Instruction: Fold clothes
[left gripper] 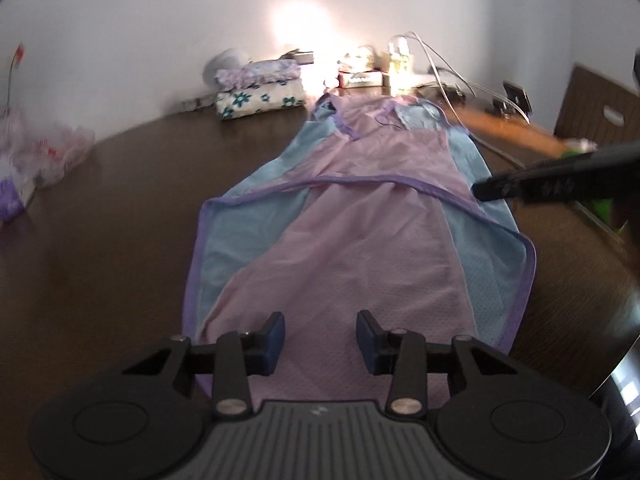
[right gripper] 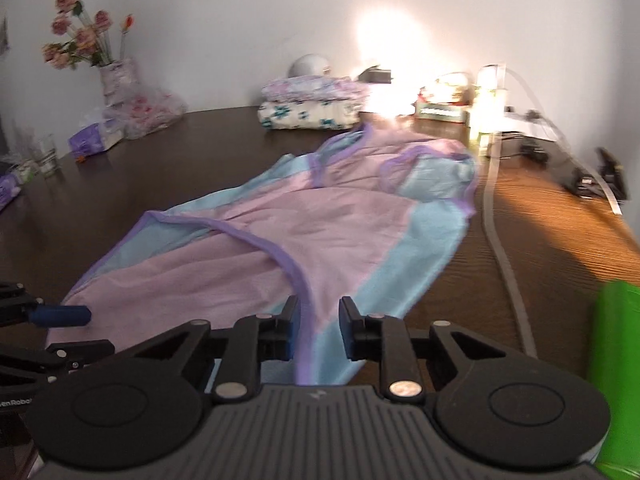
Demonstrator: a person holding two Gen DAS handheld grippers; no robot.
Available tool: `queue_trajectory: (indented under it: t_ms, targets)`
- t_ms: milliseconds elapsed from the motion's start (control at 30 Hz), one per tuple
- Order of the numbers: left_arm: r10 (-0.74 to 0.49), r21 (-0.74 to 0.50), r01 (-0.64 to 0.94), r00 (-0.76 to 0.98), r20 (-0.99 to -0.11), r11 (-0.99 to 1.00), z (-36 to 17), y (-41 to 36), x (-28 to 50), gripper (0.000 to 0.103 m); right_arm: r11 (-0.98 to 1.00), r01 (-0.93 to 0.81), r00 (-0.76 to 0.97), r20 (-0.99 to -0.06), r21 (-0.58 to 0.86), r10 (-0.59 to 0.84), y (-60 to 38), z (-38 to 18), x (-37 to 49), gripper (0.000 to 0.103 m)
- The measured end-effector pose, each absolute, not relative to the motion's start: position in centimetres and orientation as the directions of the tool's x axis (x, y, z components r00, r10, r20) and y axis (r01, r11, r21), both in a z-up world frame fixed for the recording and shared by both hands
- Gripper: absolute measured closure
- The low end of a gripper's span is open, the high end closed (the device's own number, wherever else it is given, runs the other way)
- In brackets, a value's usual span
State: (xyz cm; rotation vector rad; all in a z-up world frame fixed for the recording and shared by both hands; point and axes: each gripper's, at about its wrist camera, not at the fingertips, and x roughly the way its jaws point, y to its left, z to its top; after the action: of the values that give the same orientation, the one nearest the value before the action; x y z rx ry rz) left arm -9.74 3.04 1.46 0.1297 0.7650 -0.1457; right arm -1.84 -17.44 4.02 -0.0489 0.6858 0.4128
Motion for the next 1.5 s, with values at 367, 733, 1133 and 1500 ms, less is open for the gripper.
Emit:
queue_trajectory:
  t_ms: [367, 733, 1133, 1500]
  targets:
    - [-0.083, 0.037, 0.154, 0.703, -0.706, 0.987, 1.8, 11.3, -10.6, 0.064, 0.848, -0.518, 0.593, -0.669, 0.11, 0.448, -12.3, 2.5, -5.2, 0.086]
    - [0.402, 0.205, -0.359, 0.654, -0.64, 0.91, 3.8, 23.4, -7.9, 0.071, 0.648, -0.665, 0.425, -0.524, 0.372, 0.738, -9.4, 5.2, -6.5, 0.075]
    - [-0.308, -0.12, 0.318, 0.648, -0.697, 0.94, 2.2, 5.0, -9.5, 0.054, 0.935, -0.354, 0.744, -0.599, 0.021, 0.295, -16.4, 3.7, 1.6, 0.075]
    - [-0.287, 0.012, 0.415, 0.651, -0.702, 0.91, 2.0, 6.9, -10.8, 0.095, 0.92, -0.384, 0.648, -0.688, 0.076, 0.327, -16.6, 2.6, -1.6, 0.097]
